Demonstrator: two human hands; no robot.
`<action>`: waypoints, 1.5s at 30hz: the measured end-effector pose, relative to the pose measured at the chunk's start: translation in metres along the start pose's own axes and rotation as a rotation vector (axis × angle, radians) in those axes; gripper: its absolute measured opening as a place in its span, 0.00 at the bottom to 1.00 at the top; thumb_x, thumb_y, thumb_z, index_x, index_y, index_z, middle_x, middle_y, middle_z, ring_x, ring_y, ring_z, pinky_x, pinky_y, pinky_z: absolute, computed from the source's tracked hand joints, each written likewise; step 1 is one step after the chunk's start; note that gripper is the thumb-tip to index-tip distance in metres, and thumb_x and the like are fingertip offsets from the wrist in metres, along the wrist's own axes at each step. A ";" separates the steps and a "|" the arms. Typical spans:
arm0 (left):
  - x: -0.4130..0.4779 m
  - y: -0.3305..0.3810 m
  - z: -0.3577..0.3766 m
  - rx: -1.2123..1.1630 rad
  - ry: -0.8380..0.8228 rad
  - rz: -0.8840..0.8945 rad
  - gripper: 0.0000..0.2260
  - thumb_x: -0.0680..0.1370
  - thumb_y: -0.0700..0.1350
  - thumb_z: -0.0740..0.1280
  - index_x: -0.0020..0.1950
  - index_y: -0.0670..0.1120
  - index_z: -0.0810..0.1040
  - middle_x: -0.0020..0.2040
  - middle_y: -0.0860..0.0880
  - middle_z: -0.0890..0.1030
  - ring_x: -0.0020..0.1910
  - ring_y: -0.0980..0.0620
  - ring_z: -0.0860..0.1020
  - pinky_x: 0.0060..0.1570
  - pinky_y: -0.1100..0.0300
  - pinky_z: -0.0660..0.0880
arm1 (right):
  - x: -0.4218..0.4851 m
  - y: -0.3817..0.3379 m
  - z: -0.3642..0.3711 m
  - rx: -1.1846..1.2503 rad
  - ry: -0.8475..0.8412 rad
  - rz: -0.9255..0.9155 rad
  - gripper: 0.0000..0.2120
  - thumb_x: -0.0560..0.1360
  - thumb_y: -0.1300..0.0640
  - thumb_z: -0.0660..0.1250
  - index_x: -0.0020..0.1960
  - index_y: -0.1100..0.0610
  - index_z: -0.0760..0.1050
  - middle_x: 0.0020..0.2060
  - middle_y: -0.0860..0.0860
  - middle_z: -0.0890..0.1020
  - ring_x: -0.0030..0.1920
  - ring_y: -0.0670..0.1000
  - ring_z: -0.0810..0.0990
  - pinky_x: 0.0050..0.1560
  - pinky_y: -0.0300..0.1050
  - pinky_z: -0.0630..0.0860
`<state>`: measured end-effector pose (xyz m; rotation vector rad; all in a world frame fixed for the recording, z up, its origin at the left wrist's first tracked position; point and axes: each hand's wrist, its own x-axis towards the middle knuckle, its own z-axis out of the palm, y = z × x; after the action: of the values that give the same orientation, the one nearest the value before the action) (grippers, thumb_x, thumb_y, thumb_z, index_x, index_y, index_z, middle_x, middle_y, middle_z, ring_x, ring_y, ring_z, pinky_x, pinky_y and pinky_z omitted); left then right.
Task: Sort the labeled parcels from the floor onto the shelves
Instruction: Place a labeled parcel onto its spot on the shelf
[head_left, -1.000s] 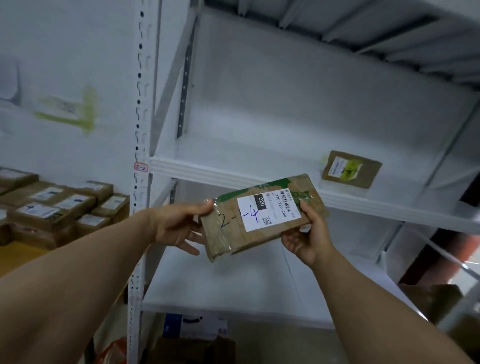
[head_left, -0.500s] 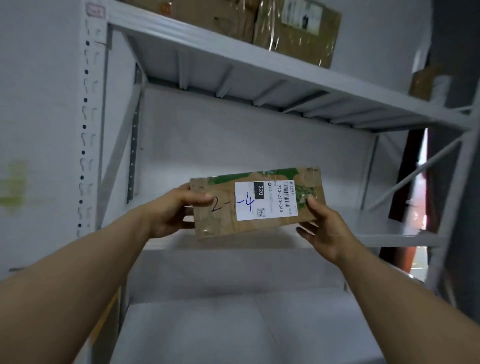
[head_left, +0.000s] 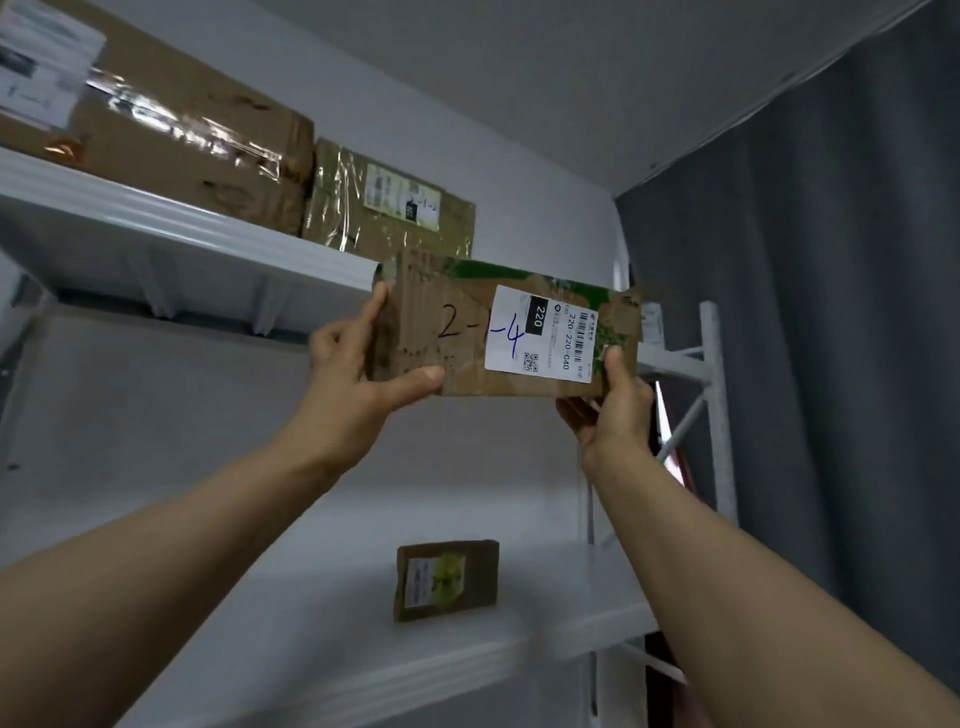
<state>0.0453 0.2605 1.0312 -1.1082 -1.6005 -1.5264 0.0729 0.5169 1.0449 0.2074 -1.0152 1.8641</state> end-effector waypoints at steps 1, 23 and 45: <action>0.011 0.001 0.014 0.044 -0.015 0.042 0.45 0.64 0.62 0.73 0.77 0.69 0.53 0.69 0.55 0.61 0.71 0.48 0.64 0.72 0.43 0.64 | 0.020 -0.005 -0.004 0.005 0.006 -0.022 0.18 0.80 0.44 0.66 0.65 0.53 0.70 0.52 0.54 0.85 0.52 0.56 0.85 0.48 0.54 0.84; 0.304 -0.104 0.297 0.531 0.190 0.085 0.27 0.79 0.53 0.65 0.74 0.52 0.57 0.65 0.44 0.77 0.61 0.40 0.76 0.62 0.42 0.74 | 0.442 0.017 -0.082 -0.436 -0.147 -0.330 0.15 0.80 0.54 0.65 0.63 0.45 0.65 0.56 0.48 0.78 0.45 0.49 0.76 0.47 0.47 0.73; 0.332 -0.121 0.358 1.114 0.290 -0.191 0.19 0.74 0.46 0.60 0.65 0.53 0.73 0.63 0.41 0.74 0.64 0.38 0.67 0.52 0.48 0.59 | 0.490 0.044 -0.103 -0.818 -0.058 -0.514 0.11 0.80 0.53 0.59 0.57 0.43 0.77 0.63 0.51 0.76 0.65 0.58 0.67 0.68 0.57 0.63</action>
<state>-0.1722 0.6645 1.2381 -0.1094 -1.9357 -0.6032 -0.1888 0.9100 1.2160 0.0218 -1.5113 0.8937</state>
